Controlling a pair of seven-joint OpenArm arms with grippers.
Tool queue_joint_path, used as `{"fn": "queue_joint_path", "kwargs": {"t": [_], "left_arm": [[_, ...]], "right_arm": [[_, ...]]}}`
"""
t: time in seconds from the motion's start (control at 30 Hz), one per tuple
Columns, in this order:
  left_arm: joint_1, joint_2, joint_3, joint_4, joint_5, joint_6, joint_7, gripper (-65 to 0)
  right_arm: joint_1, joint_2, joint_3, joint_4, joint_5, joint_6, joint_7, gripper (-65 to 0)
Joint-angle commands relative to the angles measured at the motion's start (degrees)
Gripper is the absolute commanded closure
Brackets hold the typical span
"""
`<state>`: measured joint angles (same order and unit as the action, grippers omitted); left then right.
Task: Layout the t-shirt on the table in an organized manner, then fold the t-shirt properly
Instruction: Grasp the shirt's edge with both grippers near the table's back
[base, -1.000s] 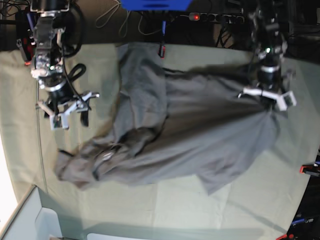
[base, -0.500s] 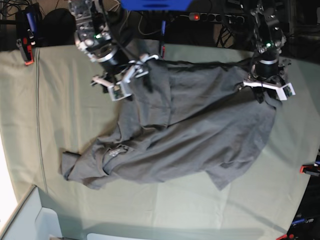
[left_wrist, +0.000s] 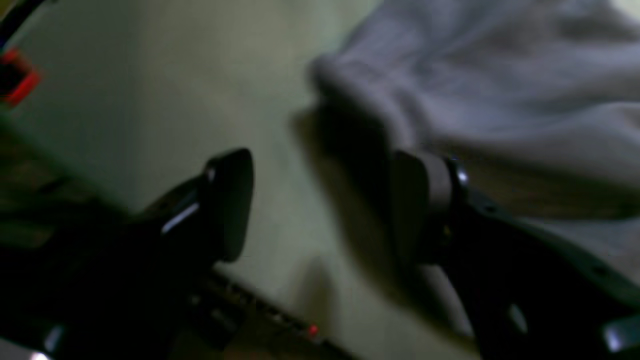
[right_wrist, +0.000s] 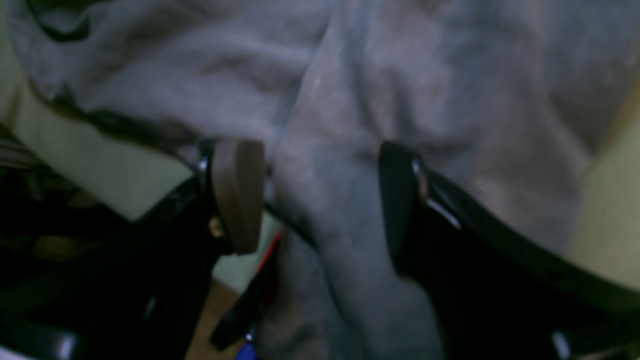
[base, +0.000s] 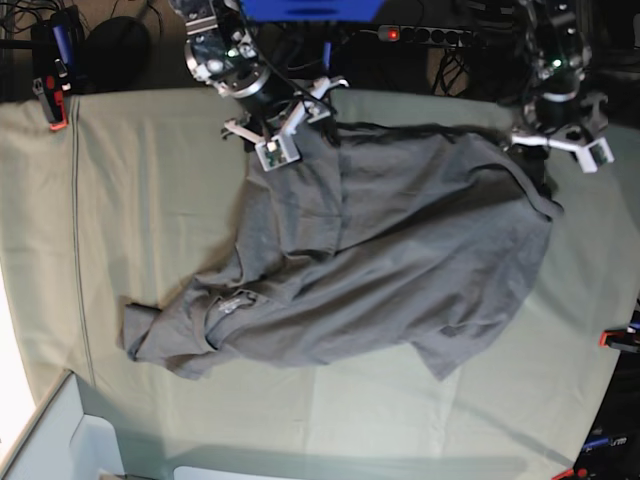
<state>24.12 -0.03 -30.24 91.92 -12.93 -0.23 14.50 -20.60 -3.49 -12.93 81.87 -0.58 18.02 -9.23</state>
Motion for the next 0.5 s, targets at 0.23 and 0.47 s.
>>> {"fn": "queue_joint_path", "kwargs": {"t": [0.23, 0.47], "left_arm": [[-0.7, -0.5, -0.1, 0.8, 0.4, -0.3, -1.6, -41.9], [-0.7, -0.5, -0.5, 0.8, 0.4, -0.3, -1.6, -41.9]], "right_arm": [[1.0, -0.4, -0.1, -3.8, 0.6, -0.1, 1.5, -36.5], [1.0, -0.2, 0.0, -4.7, 0.6, -0.1, 1.5, -13.3]]}}
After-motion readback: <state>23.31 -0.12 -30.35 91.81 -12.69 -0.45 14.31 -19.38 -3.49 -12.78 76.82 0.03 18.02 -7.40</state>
